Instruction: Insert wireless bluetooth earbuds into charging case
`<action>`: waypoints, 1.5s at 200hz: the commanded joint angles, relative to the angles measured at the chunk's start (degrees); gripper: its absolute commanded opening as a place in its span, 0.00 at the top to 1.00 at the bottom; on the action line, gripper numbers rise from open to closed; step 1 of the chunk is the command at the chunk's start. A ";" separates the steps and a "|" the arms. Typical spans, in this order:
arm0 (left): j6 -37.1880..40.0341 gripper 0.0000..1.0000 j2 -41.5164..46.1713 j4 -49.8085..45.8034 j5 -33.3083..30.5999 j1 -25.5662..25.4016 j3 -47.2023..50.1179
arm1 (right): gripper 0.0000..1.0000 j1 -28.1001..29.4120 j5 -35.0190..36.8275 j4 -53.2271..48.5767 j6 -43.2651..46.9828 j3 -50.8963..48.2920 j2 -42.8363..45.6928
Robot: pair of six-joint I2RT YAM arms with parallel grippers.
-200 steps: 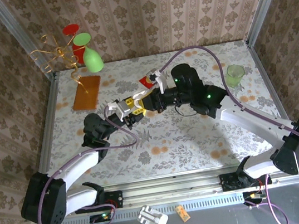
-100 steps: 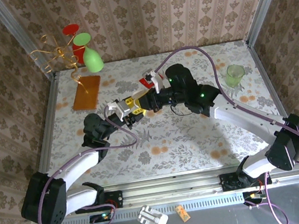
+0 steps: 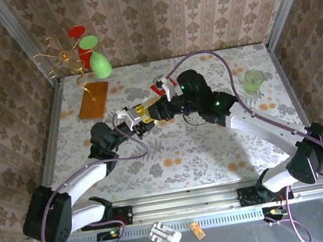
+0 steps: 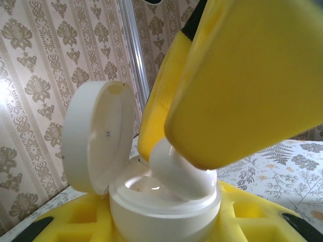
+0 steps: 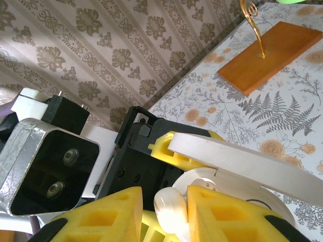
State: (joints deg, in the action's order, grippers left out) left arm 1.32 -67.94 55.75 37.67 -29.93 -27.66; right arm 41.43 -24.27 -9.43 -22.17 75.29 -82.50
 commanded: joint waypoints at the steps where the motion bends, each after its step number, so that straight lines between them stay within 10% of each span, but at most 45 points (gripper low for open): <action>1: -0.05 0.75 0.27 3.41 1.78 -0.30 -0.90 | 0.68 -0.14 3.97 -2.89 2.22 2.40 -0.03; 300: 5.02 0.75 0.68 2.92 1.55 -0.65 0.50 | 0.43 -2.52 12.66 -2.77 4.49 -0.07 2.39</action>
State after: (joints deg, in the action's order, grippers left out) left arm 6.13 -68.49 55.99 40.16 -30.35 -27.09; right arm 39.05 -10.52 -11.42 -18.55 77.56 -82.11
